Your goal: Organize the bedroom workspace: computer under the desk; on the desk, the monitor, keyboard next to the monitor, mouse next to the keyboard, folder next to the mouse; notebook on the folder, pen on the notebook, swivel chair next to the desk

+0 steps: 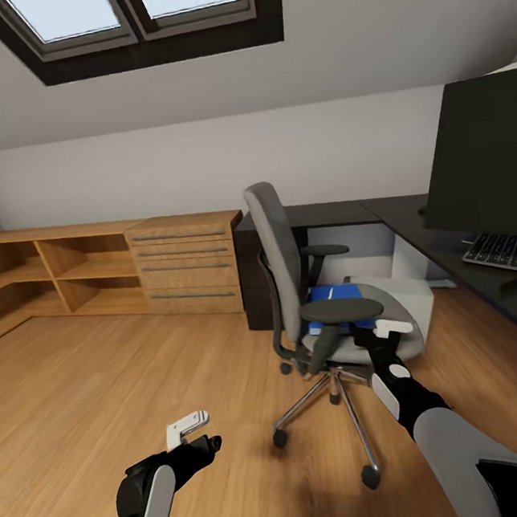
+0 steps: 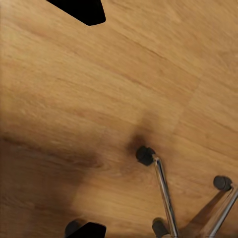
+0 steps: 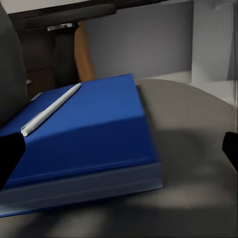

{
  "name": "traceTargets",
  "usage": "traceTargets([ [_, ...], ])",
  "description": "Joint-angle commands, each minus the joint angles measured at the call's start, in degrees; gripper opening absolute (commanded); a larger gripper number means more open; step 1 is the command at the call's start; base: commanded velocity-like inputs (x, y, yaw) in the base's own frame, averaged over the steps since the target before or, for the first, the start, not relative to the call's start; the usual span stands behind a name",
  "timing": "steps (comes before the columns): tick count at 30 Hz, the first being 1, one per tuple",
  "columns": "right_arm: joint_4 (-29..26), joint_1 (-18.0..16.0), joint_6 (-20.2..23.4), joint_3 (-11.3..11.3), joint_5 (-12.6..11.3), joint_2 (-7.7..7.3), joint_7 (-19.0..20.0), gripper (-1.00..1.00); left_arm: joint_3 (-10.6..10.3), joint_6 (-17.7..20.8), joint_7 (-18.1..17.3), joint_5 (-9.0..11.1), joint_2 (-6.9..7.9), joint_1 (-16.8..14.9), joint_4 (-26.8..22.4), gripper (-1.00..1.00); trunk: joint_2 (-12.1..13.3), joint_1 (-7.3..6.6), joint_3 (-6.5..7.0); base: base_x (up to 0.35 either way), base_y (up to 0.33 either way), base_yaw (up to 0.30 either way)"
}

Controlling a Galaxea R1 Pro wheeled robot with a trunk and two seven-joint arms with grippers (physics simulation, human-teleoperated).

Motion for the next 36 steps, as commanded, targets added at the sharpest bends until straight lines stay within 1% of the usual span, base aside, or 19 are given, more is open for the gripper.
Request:
traceTargets([
  [1, 0.0, -0.1, -0.2, -0.2, 0.2, 0.02, -0.1, 1.00, 0.0, 0.2, 0.5, 0.6, -0.03, 0.0, -0.1, 1.00, 0.0, -0.01, -0.01, 0.000, 0.000, -0.175],
  [21, 0.1, -0.1, -0.2, -0.2, 0.2, 0.06, -0.2, 1.00, 0.0, 0.2, 0.5, 0.6, -0.04, 0.0, -0.1, 1.00, 0.0, -0.01, 1.00, 0.000, 0.000, -0.204],
  [31, 0.1, 0.0, -0.1, -0.2, 0.2, 0.38, -0.4, 1.00, 0.0, 0.2, 0.4, 0.7, -0.03, 0.0, -0.1, 1.00, 0.0, -0.01, 1.06, 0.000, 0.000, -0.027],
  [36, 0.1, -0.1, 0.6, -0.5, -0.2, 0.23, -0.5, 1.00, 0.1, 0.2, 0.4, 0.7, 0.02, 0.0, -0.1, 1.00, 0.0, -0.01, 1.06, 0.000, 0.000, -0.001],
])
